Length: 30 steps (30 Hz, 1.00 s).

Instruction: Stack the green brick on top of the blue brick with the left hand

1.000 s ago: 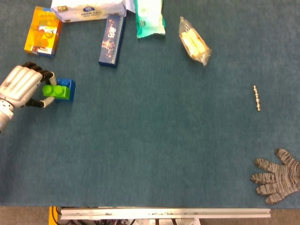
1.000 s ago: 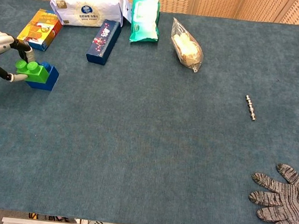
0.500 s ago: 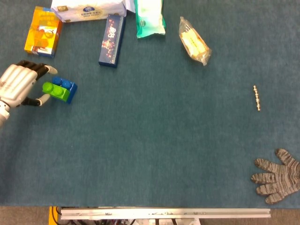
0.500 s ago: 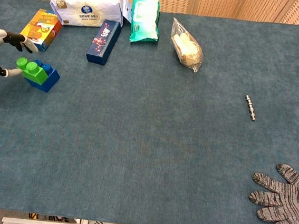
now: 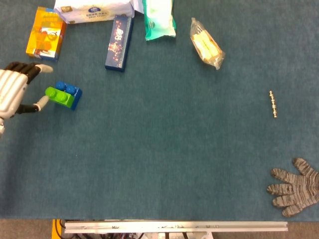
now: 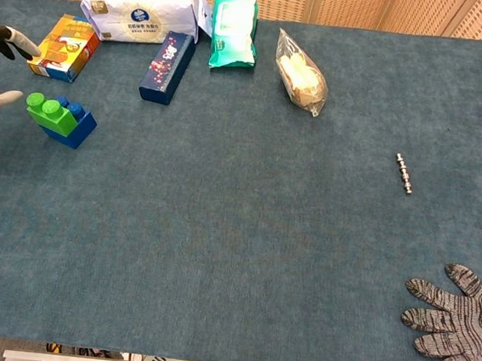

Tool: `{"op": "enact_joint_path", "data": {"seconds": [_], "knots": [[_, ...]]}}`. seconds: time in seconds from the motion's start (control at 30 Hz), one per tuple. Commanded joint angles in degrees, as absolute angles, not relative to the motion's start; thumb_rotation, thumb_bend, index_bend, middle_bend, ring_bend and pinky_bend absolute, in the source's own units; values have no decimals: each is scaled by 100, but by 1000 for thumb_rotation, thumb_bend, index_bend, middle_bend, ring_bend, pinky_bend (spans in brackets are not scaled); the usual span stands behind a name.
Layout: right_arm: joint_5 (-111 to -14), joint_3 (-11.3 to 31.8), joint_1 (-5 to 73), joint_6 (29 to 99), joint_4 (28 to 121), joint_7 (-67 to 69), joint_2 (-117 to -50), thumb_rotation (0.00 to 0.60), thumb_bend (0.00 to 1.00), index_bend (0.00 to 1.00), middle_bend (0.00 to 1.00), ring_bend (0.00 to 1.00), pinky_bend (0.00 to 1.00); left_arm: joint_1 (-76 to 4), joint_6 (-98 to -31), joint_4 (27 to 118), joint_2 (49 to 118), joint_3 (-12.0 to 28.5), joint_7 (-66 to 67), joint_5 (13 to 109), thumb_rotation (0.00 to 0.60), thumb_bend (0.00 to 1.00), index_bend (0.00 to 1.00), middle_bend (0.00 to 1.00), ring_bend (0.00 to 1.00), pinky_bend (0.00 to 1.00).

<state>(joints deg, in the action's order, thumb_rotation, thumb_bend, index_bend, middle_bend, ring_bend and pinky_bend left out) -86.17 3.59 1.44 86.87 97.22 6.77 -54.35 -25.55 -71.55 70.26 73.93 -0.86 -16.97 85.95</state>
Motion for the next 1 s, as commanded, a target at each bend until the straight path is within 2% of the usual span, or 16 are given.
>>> {"op": "enact_joint_path", "data": {"seconds": [0.03,0.33,0.7,1.0], "knots": [[-8586,358,134,8680,9681,657,-5468,600,233,390,467,292,277,-2133,-7657,7657,7223,72,-1208,8287,600,293,261,315,306,251],[-8611,306,158,8589,9515,617,-5670,600,233,389,467,292,277,-1411,-8532,8781,6990,115,-327,8057,600,293,268,323,306,251],[-8923,220,269,8520,9366,737,-5799,600,233,389,467,292,276,-865,-8995,9546,6745,-61,290,8216,600,293,279,329,306,252],[-8994,193,295,8527,9319,771,-5848,600,233,389,467,292,277,-663,-9097,9699,6761,-52,438,8314,600,293,280,330,306,251]]}}
